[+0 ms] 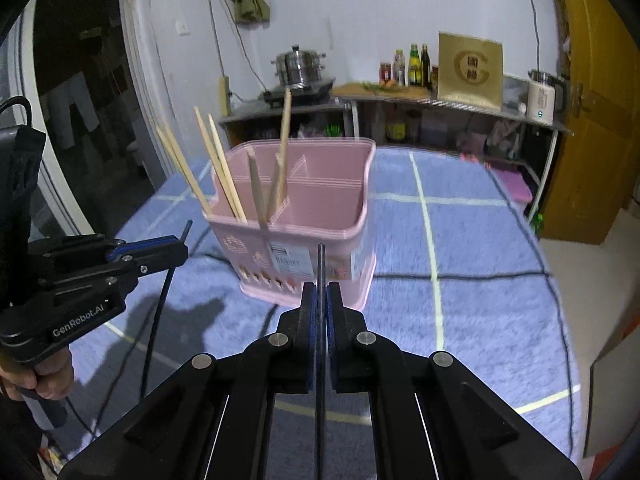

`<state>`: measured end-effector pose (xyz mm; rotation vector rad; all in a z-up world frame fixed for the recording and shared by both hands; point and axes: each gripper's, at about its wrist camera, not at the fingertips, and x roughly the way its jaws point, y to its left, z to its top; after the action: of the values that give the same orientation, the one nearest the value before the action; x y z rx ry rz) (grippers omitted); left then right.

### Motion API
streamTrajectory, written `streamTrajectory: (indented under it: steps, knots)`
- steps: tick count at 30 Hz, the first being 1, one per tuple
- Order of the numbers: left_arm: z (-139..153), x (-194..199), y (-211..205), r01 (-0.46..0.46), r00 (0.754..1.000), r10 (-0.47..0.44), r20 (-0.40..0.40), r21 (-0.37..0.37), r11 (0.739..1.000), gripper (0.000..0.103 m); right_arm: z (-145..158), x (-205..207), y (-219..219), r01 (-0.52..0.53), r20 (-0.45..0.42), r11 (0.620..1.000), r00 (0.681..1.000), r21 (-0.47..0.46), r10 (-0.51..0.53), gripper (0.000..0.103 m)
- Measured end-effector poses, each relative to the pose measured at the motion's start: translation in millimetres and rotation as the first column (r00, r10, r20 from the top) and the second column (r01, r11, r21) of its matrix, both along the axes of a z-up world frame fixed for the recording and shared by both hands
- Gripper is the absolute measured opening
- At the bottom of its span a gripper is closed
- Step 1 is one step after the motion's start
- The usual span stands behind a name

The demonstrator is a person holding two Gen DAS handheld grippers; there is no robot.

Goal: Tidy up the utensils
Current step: 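Lift the black chopsticks with both tools and carry them toward the pink basket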

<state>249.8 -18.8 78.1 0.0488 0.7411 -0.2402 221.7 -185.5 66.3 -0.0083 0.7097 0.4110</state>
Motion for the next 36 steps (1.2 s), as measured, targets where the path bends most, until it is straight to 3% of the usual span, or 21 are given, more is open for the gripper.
streamTrajectory:
  steps: [11,26,36]
  knots:
    - [56,-19,13,-0.009,0.993,0.015,0.117,-0.053,0.999,0.004,48,-17,-3,-0.004,0.114,0.999,0.994,0.037,0.0,0.004]
    - [65,-75,23,0.001,0.986,0.012,0.166,-0.074,0.997,0.004,57,-58,-17,-0.009,0.155,0.999,0.988,0.049,0.001,0.004]
    - [65,-115,26,-0.006,0.989,0.013,0.144,-0.049,0.999,0.004,60,-89,-22,-0.013,0.17,1.0,0.985,0.02,0.01,0.004]
